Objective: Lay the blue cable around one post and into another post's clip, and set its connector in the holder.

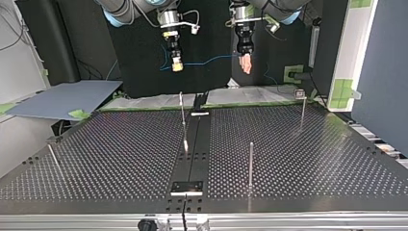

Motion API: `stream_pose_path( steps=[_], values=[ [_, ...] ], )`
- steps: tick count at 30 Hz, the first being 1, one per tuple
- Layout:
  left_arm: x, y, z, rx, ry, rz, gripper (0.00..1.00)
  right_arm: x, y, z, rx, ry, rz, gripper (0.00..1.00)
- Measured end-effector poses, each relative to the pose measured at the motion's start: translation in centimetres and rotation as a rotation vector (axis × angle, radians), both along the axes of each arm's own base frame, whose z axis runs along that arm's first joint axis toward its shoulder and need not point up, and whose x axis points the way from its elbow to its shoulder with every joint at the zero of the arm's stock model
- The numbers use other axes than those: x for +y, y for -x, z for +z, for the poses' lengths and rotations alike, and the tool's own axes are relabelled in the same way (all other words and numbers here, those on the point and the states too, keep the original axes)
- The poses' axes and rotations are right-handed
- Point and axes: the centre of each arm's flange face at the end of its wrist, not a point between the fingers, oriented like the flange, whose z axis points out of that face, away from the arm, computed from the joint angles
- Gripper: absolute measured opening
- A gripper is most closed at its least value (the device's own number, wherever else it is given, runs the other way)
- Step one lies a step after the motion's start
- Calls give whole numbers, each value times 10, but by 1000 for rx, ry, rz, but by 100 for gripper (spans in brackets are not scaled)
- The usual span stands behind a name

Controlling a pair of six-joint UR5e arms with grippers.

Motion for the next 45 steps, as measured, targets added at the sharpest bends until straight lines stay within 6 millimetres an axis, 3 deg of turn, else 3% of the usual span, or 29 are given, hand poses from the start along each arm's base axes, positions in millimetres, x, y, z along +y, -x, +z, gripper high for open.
stream_pose_path(
  steps=[14,31,36,45],
  values=[
    [2,8,-21,52,-29,-6,100,1,0,-1,1,-3,2,0],
    [2,8,-22,55,-31,-6,100,-3,0,-4,10,-7,4,0],
    [2,8,-22,55,-31,-6,100,-8,-4,-19,46,-40,26,0],
    [2,8,-22,55,-31,-6,100,2,5,-62,145,-141,31,0]
  ],
)
